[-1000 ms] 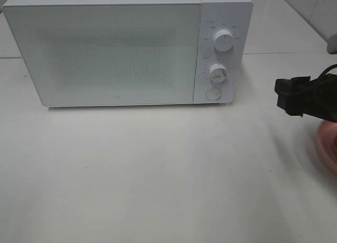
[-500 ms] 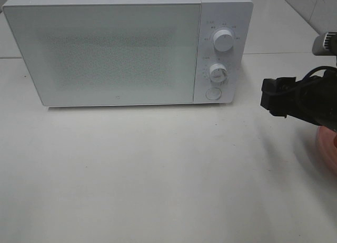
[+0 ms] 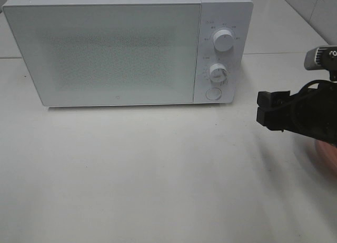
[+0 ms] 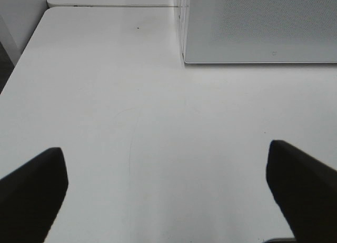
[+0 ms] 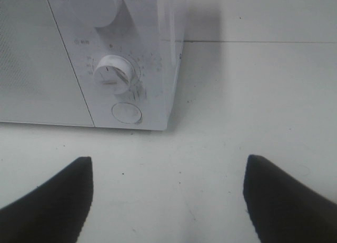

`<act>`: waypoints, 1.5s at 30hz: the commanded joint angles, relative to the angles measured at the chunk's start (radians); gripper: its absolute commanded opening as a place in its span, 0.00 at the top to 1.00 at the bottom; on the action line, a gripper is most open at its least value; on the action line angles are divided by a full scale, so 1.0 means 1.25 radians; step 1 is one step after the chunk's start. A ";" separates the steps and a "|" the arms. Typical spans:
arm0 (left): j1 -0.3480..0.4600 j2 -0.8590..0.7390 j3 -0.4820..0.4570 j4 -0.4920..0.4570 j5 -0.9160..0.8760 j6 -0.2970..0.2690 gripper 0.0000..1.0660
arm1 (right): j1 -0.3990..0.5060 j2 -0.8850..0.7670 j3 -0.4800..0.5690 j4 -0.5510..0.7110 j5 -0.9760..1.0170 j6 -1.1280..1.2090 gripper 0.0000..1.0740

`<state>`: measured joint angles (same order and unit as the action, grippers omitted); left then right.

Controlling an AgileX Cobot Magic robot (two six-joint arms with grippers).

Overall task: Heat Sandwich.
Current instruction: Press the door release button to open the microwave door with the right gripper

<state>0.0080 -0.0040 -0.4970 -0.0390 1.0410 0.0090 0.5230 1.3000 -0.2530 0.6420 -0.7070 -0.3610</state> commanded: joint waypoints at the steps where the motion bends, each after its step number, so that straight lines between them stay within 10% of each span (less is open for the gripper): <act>1: 0.001 -0.021 0.002 -0.003 -0.005 0.001 0.09 | 0.004 -0.004 0.019 0.000 -0.016 -0.003 0.29; 17: 0.001 -0.021 0.002 -0.003 -0.005 0.001 0.09 | 0.004 -0.004 0.026 0.000 -0.014 0.116 0.29; 32: 0.001 -0.021 0.002 -0.003 -0.005 0.001 0.09 | 0.004 -0.004 0.026 -0.001 -0.014 0.727 0.35; 45: 0.001 -0.021 0.002 -0.003 -0.005 0.001 0.09 | 0.004 -0.004 0.026 -0.001 -0.009 1.127 0.75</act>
<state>0.0080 -0.0040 -0.4970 -0.0390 1.0410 0.0090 0.5230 1.3000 -0.2210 0.6420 -0.7200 1.0270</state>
